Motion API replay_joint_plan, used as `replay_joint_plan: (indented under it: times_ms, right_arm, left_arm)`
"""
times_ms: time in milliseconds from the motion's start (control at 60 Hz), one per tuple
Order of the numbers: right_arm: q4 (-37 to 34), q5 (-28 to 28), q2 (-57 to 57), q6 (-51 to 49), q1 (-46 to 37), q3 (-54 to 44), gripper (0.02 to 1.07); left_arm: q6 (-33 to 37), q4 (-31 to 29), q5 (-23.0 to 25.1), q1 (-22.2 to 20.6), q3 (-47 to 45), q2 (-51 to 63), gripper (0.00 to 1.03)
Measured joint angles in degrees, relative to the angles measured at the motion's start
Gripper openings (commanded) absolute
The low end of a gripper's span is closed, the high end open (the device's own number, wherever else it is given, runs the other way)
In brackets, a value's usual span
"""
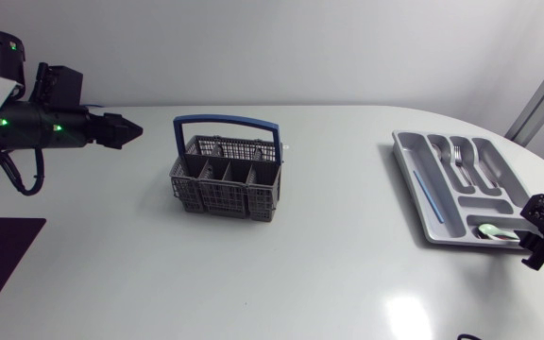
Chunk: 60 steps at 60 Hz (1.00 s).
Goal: Unload the cutlery basket into the drawer organizer.
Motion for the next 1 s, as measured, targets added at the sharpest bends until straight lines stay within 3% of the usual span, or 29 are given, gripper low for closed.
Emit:
replay_joint_plan:
  times_ms: [250, 350, 483, 617, 717, 1000]
  right_arm:
    - [-13.1, 0.0, -16.7, 7.9, 4.3, 0.0, 0.96]
    - [-18.5, 0.7, -24.3, 14.3, 12.9, -0.2, 0.96]
    - [-21.2, 6.7, -29.3, 25.6, 28.9, -0.7, 0.96]
    - [-21.2, 12.2, -26.9, 39.8, 45.9, -0.1, 0.96]
    - [-20.3, 13.7, -21.2, 47.5, 53.9, 2.2, 0.96]
    - [-17.2, 13.0, -5.5, 59.0, 61.3, 10.7, 0.96]
  left_arm:
    - [3.6, 1.2, 0.0, 3.8, 0.0, 7.8, 0.57]
    - [4.2, 2.2, 0.0, 4.1, 0.2, 11.1, 0.57]
    - [5.1, 2.9, -0.4, 4.0, 2.1, 17.0, 0.57]
    - [5.1, 3.2, -0.6, 2.4, 5.1, 22.8, 0.57]
    - [5.1, 3.8, -1.4, -0.1, 6.9, 25.4, 0.57]
    - [5.3, 4.7, -2.1, -4.5, 8.9, 29.1, 0.57]
